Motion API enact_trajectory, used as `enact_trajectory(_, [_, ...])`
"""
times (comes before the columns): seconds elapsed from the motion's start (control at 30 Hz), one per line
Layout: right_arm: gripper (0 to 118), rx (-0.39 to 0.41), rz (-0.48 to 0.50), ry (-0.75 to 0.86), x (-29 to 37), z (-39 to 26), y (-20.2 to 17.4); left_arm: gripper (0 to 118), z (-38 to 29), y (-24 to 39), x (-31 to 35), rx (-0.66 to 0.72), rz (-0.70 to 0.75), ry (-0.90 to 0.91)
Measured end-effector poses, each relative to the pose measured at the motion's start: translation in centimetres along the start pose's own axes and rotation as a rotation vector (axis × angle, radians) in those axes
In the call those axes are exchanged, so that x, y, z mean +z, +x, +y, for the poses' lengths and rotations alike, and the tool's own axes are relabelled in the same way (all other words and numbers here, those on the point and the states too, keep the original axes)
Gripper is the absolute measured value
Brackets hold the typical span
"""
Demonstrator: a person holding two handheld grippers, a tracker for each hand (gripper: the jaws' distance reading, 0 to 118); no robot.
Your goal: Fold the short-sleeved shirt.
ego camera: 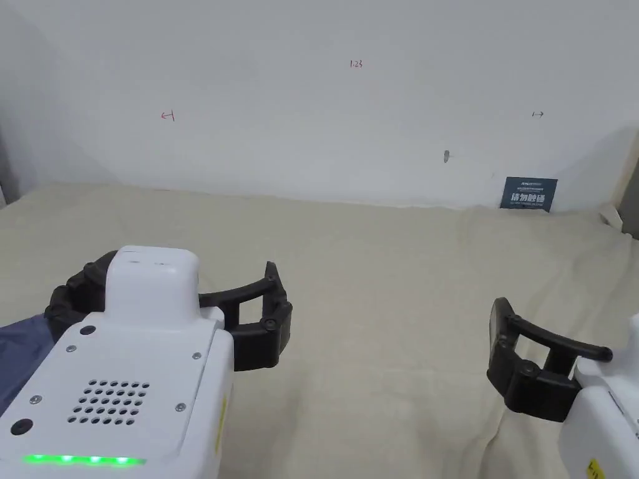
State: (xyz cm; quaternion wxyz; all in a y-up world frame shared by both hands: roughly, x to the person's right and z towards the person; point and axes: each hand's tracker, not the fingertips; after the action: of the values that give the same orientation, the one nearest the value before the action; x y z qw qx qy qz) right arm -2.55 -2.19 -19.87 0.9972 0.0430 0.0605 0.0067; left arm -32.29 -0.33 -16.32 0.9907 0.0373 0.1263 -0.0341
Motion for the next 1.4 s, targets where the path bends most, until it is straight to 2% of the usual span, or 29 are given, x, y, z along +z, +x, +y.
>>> enact_trajectory(0.33, [118, -0.035, -0.015, -0.017, -0.5, -0.3, 0.7, 118, 0.1, 0.0, -0.2, -0.026, 0.008, -0.001])
enact_trajectory(0.4, [118, 0.004, 0.001, 0.0, -0.7, -0.1, 0.8, 118, 0.1, 0.1, -0.4, -0.116, 0.006, 0.025])
enact_trajectory(0.43, [118, 0.091, 0.036, 0.023, -1.0, 0.1, 0.9, 118, 0.1, 0.3, -0.5, -0.208, 0.01, 0.053])
enact_trajectory(0.5, [118, 0.326, 0.113, 0.071, -1.3, 0.4, 1.0, 118, -0.5, 1.0, -0.6, -0.508, 0.012, 0.122])
enact_trajectory(0.6, [118, 0.92, 0.159, 0.134, -1.2, -1.1, -0.1, 118, -4.3, 2.7, -0.6, -1.216, -0.033, 0.239])
enact_trajectory(0.7, [118, 1.471, 0.312, 0.108, -1.4, -4.7, -0.1, 118, -10.7, 2.2, -1.7, -2.017, -0.052, 0.364])
enact_trajectory(0.73, [118, 1.675, 0.306, 0.094, -1.5, -6.2, -0.2, 118, -11.9, 1.1, -1.7, -2.138, -0.119, 0.434])
enact_trajectory(0.77, [118, 1.83, 0.284, 0.107, -1.7, -7.4, 0.0, 118, -12.3, 0.6, -1.8, -2.141, -0.172, 0.455])
enact_trajectory(0.8, [118, 1.873, 0.276, 0.136, -2.0, -8.6, 0.5, 118, -12.1, 0.8, -1.8, -2.091, -0.191, 0.422])
enact_trajectory(0.87, [118, 1.78, 0.291, 0.139, -1.8, -8.1, 0.7, 118, -10.7, 1.0, -1.9, -1.849, -0.18, 0.296])
enact_trajectory(0.9, [118, 1.674, 0.295, 0.112, -1.7, -7.7, 0.5, 118, -9.9, 1.3, -2.0, -1.721, -0.148, 0.264])
enact_trajectory(1.0, [118, 1.269, 0.113, 0.182, -1.2, -5.2, -1.2, 118, -6.6, 2.1, -2.7, -1.23, -0.004, 0.119])
enact_trajectory(1.07, [118, 0.907, 0.044, 0.18, -0.1, -2.7, -2.3, 118, -3.8, 1.7, -2.9, -0.708, 0.003, -0.093])
enact_trajectory(1.13, [118, 0.43, 0.06, 0.152, 0.1, -1.4, -0.5, 118, -2.0, -0.3, -3.3, -0.164, -0.073, -0.228])
enact_trajectory(1.17, [118, 0.189, 0.065, 0.125, 0.5, -0.6, 0.0, 118, -2.0, -1.5, -3.4, 0.051, -0.067, -0.224])
enact_trajectory(1.2, [118, 0.008, 0.09, 0.09, 0.6, -0.1, 1.0, 118, -2.4, -2.5, -3.3, 0.22, -0.046, -0.216])
enact_trajectory(1.23, [118, -0.127, 0.072, 0.062, 0.6, -0.2, 1.5, 118, -2.9, -3.3, -3.2, 0.334, 0.009, -0.201])
enact_trajectory(1.27, [118, -0.191, 0.023, 0.036, 0.5, -0.3, 1.9, 118, -3.4, -3.5, -3.1, 0.373, 0.109, -0.221])
enact_trajectory(1.3, [118, -0.179, -0.028, 0.035, 0.3, -0.5, 1.9, 118, -3.7, -3.6, -3.0, 0.381, 0.169, -0.216])
enact_trajectory(1.37, [118, -0.068, -0.071, 0.048, 0.1, -1.3, 1.6, 118, -4.0, -3.7, -2.8, 0.259, 0.208, -0.178])
enact_trajectory(1.4, [118, -0.053, -0.062, 0.045, 0.0, -1.5, 1.6, 118, -4.1, -3.1, -2.5, 0.202, 0.204, -0.162])
